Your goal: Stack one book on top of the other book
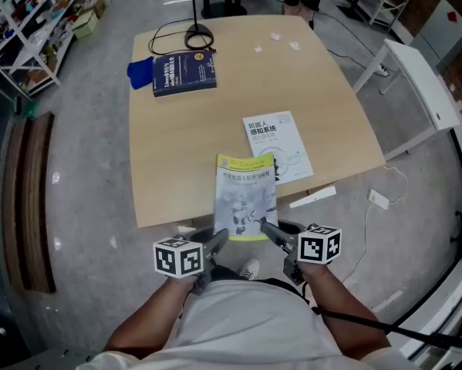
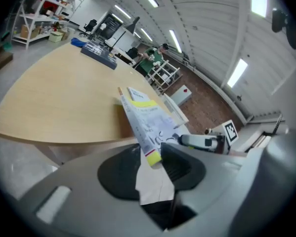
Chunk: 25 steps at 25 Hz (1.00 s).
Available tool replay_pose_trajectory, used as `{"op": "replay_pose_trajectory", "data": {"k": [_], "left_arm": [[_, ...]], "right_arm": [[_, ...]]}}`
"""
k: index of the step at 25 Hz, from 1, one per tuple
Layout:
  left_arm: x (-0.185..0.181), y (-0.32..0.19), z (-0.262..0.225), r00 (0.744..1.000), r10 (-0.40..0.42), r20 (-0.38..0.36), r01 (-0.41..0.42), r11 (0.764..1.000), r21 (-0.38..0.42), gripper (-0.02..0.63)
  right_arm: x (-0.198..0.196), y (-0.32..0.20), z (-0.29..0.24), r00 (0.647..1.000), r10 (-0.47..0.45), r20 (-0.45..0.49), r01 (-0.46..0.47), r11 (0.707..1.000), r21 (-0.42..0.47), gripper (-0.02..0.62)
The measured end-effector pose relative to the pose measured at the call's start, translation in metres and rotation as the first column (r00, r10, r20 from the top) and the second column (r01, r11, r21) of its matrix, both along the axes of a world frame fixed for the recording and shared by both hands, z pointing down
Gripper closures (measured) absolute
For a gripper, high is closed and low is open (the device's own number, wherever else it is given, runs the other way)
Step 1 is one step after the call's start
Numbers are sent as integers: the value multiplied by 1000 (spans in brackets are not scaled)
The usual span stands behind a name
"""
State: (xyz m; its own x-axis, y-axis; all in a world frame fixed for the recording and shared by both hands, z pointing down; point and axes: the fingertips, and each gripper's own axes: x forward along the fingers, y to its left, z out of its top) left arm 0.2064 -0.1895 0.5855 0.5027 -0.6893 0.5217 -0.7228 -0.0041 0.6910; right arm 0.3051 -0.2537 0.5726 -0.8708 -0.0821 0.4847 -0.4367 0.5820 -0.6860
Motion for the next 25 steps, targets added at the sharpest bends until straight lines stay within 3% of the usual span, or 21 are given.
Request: {"op": "replay_pose_trajectory", "data": {"k": [7,14,21,25], "left_arm": [[54,-38,-17,998,50,26,-52,996,71,463],[55,-98,-21,995,89,51,-93,992,88,462],[43,-161,-15,998,43,36,-46,996,80,462],[43,-183,-5,999,-24,30,22,997,68,461]], "right_arm": [[56,-34,-24,999,52,10,-53,994,90,485],[59,-91,-23,996,87,15,-88,992,91,485],[43,-159,-19,999,40,-30,-36,994,107,483],[40,-186,-9,998,-28,-49,32,995,98,482]]}}
